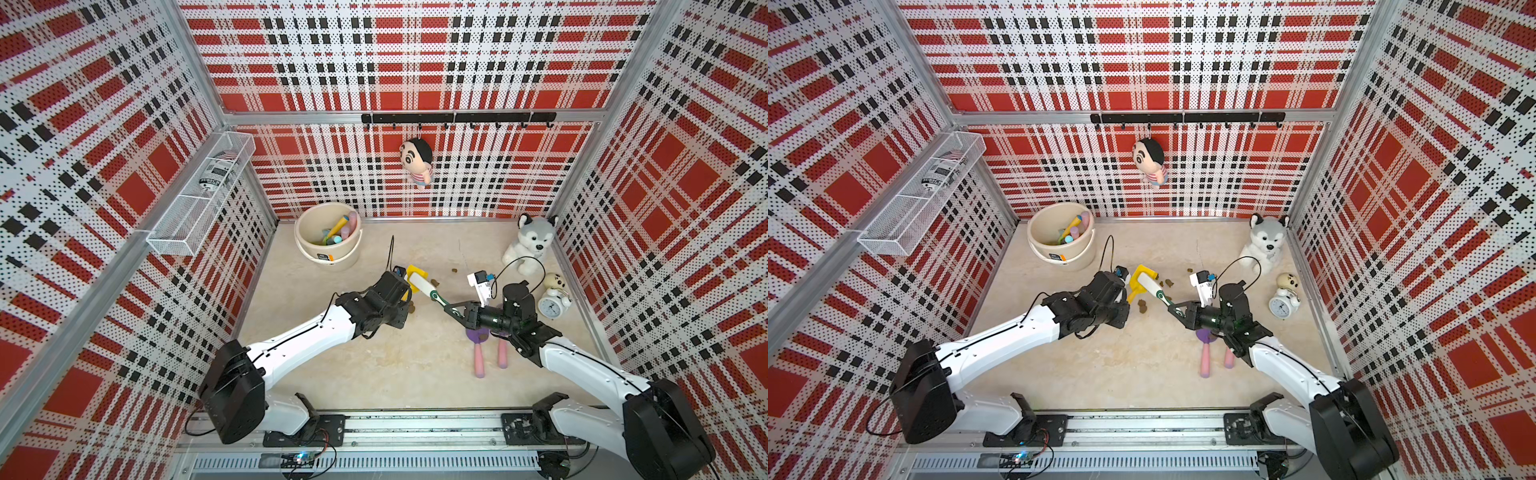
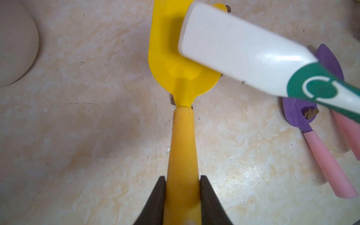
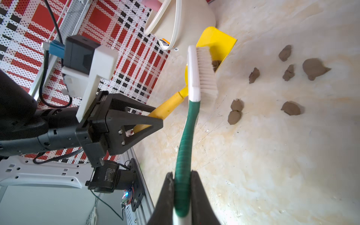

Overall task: Brush the soil off the hand trowel and place it into the bucket
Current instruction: Brush off the soil from the hand trowel.

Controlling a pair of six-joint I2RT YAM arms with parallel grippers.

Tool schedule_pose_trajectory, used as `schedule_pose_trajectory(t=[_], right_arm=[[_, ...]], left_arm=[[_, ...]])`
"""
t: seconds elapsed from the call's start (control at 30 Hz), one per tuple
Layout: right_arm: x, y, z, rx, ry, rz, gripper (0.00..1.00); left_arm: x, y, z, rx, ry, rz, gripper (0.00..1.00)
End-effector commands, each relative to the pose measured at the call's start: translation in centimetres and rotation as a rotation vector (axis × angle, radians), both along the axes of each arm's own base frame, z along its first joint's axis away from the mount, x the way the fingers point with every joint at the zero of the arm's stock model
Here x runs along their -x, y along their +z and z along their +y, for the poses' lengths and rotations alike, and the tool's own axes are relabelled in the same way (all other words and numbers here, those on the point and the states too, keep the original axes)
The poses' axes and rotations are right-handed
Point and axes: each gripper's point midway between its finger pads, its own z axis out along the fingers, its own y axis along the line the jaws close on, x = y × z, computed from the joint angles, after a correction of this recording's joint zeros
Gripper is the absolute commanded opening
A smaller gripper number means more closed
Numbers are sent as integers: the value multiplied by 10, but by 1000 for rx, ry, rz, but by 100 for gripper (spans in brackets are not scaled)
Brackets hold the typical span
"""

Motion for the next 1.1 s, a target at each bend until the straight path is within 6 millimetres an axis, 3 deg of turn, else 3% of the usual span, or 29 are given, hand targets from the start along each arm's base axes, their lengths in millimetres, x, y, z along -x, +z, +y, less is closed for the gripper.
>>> schedule_pose_trajectory(t=[0.0, 0.23, 0.43, 0.57, 0.77, 0.93, 1.07], right_arm=[[-12, 16, -8, 0, -61, -44, 0], [5, 40, 13, -61, 40, -136, 0], [18, 32, 33, -136, 130, -108, 0], [9, 8, 31, -91, 80, -52, 0], [-5, -10, 20, -39, 5, 3, 0], [-18, -11, -6, -46, -101, 16, 0], [-18, -1, -15, -30, -133, -21, 0]], left_arm=[[-5, 17, 5, 26, 18, -59, 0], [-6, 14, 7, 20, 21, -55, 0], [-6, 15, 5, 33, 23, -53, 0], [-5, 18, 4, 45, 22, -56, 0], [-2, 20, 7, 54, 27, -56, 0], [-1, 21, 10, 53, 32, -60, 0], [0, 20, 11, 55, 30, -58, 0]])
